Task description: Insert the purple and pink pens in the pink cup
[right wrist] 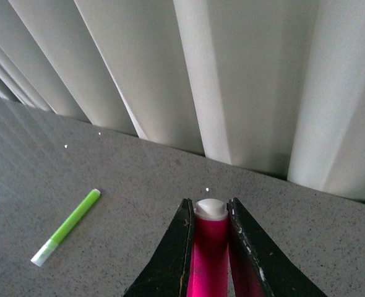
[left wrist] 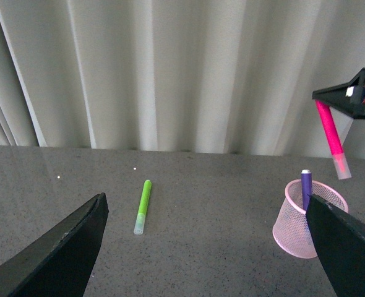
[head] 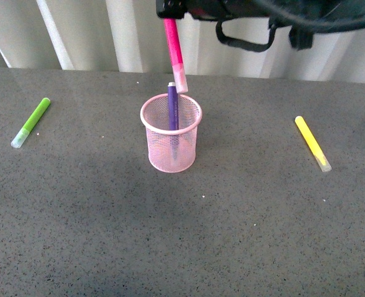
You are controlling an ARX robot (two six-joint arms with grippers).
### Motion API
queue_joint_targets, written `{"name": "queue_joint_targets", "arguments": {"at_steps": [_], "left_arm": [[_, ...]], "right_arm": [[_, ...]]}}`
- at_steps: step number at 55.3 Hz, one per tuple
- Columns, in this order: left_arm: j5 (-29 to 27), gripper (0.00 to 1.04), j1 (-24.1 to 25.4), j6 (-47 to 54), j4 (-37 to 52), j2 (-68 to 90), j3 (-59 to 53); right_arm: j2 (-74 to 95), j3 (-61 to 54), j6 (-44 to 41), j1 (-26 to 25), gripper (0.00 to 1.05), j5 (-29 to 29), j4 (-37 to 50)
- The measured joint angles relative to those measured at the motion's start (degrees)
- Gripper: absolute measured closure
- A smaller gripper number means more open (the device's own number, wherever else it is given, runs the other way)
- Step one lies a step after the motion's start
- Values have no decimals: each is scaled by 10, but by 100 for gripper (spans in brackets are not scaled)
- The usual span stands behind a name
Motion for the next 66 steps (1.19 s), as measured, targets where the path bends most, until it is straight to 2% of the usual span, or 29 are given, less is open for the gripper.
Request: {"name": "queue_joint_targets", "arguments": {"at_steps": [16, 37, 57, 62, 66], "left_arm": [[0, 7, 0, 0, 0, 0, 0], [0, 7, 0, 0, 0, 0, 0], [0, 7, 0, 0, 0, 0, 0], [0, 7, 0, 0, 0, 0, 0], [0, 7, 0, 0, 0, 0, 0]], "right_arm": [[58, 51, -16, 25, 94, 11, 1], [71, 31, -69, 30, 94, 12, 30], [84, 21, -71, 27, 94, 11, 42], [84, 21, -70, 27, 75, 9, 42], [84, 21, -69, 27, 64, 9, 42]]}}
